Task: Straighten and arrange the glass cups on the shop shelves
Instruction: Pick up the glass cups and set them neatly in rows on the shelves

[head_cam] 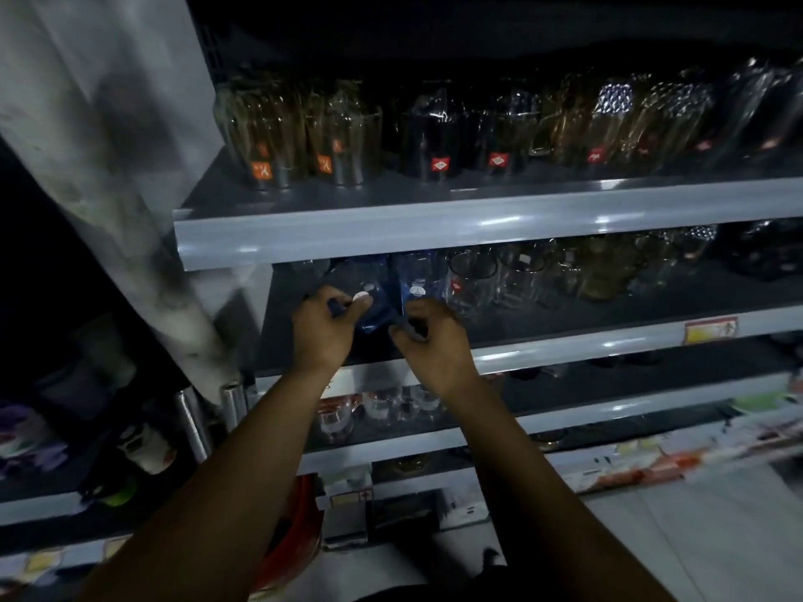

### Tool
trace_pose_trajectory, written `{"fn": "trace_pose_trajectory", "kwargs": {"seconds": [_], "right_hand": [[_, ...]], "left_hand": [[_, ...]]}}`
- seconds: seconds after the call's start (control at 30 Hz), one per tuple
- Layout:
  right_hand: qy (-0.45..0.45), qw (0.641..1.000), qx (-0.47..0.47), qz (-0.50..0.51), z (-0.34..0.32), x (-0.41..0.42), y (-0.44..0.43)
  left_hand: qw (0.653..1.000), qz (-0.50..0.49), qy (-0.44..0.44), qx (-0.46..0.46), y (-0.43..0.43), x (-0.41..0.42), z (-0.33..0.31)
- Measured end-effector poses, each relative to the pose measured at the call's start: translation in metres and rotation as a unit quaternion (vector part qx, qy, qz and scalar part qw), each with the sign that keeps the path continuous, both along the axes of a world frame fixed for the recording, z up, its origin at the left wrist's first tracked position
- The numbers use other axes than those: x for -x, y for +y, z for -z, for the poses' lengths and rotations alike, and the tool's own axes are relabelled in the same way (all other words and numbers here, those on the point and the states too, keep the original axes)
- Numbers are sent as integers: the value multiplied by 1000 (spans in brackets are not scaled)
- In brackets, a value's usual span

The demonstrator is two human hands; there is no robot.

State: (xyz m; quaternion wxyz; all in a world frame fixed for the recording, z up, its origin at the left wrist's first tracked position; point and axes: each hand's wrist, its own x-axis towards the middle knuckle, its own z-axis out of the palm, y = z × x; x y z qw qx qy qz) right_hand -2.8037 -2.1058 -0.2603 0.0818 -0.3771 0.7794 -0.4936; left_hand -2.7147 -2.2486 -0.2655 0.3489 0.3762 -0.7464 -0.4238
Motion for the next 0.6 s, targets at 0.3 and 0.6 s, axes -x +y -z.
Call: {"fn": "trace_pose_trajectory", "kwargs": {"seconds": [0.3, 0.6], "right_hand": [[-214, 967, 135, -2, -21, -35, 7], [-250, 956, 151, -14, -23, -24, 23]], "left_hand": [[929, 47, 171, -323, 53, -38, -30], [831, 149, 259, -469, 69, -37, -22]]}}
